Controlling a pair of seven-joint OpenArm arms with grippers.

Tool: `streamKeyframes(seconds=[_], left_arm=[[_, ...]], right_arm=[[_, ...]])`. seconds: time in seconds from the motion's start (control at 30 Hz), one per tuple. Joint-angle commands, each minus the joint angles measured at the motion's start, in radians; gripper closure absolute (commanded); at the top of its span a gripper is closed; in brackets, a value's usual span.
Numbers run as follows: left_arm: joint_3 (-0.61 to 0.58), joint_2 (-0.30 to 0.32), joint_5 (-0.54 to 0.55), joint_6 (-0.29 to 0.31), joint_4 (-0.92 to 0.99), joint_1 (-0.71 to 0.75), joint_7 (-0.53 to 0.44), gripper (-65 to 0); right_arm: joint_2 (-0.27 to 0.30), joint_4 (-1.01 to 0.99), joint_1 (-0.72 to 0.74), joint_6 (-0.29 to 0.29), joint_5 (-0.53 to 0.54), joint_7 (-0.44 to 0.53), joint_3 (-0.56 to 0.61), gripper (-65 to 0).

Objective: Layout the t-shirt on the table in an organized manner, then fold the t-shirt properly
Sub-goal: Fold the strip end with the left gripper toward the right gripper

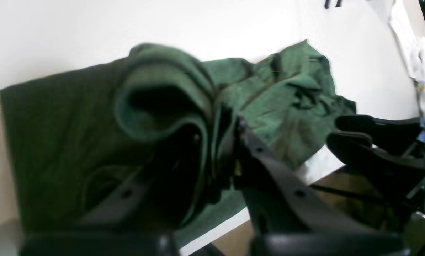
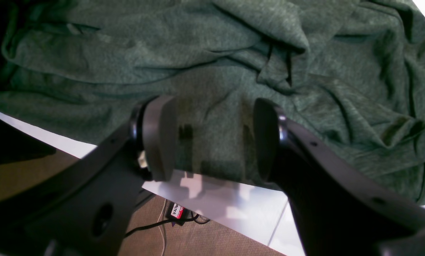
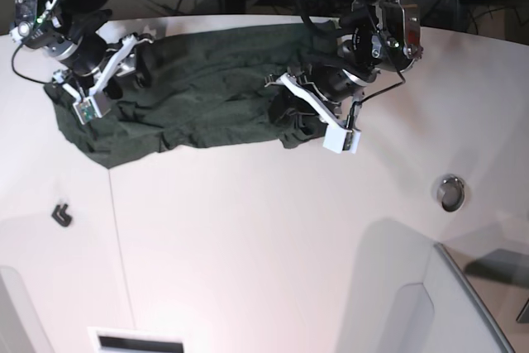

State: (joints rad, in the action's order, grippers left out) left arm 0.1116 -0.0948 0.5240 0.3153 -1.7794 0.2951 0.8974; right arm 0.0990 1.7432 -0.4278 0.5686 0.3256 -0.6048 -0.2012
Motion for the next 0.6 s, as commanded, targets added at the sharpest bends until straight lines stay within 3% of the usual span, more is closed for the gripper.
streamKeyframes(seconds=[0.0, 0.1, 0.57], left_arm=[[-0.008, -0.004, 0.014, -0.008, -0.001, -0.009, -0.017, 0.0], [-0.039, -0.004, 0.012, -0.032, 0.019, -0.038, -0.017, 0.0], [-0.112, -0.004, 0.011, -0.034, 0.154, -0.122, -0.019, 0.0]], right_arm=[[0.006, 0.014, 0.002, 0.006, 0.013, 0.018, -0.004, -31.8], [0.006, 0.014, 0.002, 0.006, 0.013, 0.018, -0.004, -31.8], [0.006, 0.014, 0.010, 0.006, 0.013, 0.018, -0.004, -31.8]])
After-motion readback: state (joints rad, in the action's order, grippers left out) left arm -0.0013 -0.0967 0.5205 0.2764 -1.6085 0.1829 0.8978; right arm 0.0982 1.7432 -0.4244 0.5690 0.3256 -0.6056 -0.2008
